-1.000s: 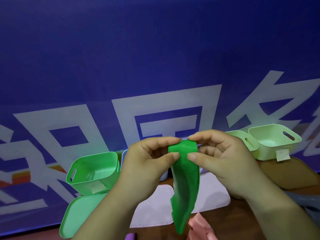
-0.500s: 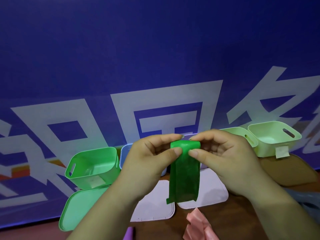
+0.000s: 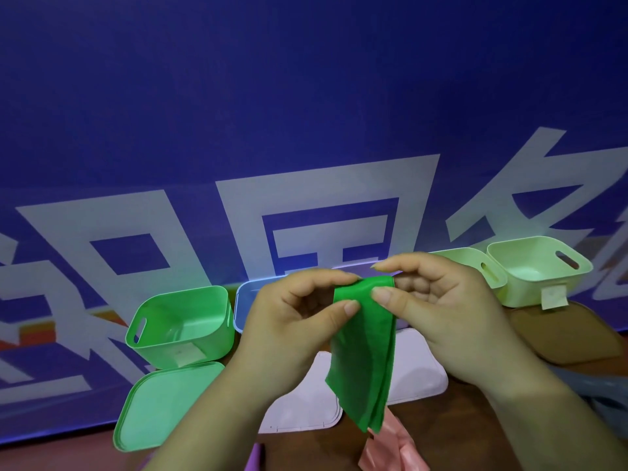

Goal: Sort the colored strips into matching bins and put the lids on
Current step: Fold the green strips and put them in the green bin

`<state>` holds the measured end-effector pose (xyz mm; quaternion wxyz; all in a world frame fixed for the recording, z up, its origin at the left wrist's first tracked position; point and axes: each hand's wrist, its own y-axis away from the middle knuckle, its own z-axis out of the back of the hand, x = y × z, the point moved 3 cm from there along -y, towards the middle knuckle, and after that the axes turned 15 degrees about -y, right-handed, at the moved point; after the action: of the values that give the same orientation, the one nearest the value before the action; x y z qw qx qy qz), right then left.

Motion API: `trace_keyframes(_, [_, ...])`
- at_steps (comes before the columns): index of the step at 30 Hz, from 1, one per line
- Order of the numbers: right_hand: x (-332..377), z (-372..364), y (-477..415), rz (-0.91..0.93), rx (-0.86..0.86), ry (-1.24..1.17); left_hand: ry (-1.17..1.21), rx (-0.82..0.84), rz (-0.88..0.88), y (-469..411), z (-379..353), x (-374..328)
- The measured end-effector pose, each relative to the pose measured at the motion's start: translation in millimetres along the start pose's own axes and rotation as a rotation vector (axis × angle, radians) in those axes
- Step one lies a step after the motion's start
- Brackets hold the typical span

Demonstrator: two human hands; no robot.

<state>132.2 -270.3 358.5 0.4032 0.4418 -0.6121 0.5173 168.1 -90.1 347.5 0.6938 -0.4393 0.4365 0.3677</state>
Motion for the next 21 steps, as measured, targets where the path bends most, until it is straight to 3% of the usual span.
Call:
trace_keyframes(8, [-4.6,-2.8,-0.1,-0.06,-0.055,-0.064,0.028,-0.014,0.032,1.9,-4.3,4.8])
trace_keyframes(16, [-4.9,-2.0,3.4,-0.075,-0.002,-0.106,0.055,-0.023,0.074,1.3,-6.2,4.8])
trace_keyframes(21, [-8.7,1.2,4.6,0.005,0.035,-0.053,0.036,-0.039,0.054,1.3,-6.2,5.3])
